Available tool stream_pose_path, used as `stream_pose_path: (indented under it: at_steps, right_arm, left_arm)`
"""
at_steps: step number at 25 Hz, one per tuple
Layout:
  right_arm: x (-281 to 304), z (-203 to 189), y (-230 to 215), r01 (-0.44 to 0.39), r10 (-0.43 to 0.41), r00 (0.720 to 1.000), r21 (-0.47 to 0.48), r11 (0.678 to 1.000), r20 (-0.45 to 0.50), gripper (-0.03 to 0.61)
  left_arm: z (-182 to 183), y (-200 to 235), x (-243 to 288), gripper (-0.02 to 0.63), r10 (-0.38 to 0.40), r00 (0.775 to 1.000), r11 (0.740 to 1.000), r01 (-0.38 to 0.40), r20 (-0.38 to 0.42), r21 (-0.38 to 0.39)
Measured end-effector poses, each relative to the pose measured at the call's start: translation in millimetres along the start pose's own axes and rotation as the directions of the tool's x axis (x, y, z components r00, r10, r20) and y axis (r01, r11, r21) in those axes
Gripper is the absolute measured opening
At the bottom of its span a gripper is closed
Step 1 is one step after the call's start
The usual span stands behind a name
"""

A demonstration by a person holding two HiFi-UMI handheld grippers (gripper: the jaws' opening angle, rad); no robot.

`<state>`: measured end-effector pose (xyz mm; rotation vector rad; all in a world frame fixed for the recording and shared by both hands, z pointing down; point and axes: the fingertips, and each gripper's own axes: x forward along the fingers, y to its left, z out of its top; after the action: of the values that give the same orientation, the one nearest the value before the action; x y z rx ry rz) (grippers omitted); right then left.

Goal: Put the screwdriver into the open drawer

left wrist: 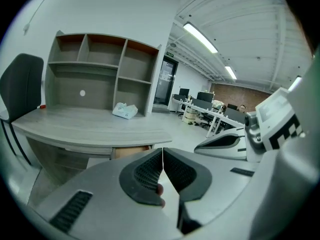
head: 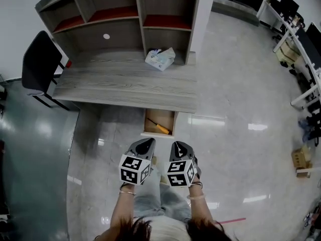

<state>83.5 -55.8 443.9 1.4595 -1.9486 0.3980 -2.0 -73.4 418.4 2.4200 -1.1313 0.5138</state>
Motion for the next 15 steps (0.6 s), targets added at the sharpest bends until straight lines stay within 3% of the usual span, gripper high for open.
stream_pose_path:
  at_steps: [15]
  right_arm:
    - [-58.0,38.2,-11.1,0.041,-0.035,0.981,-0.025,0.999,0.191,0.031]
  left_arm:
    - [45.7,-25.7,-37.7,0.020,0.000,0.997,0.995,-0.007,0.073,0.100]
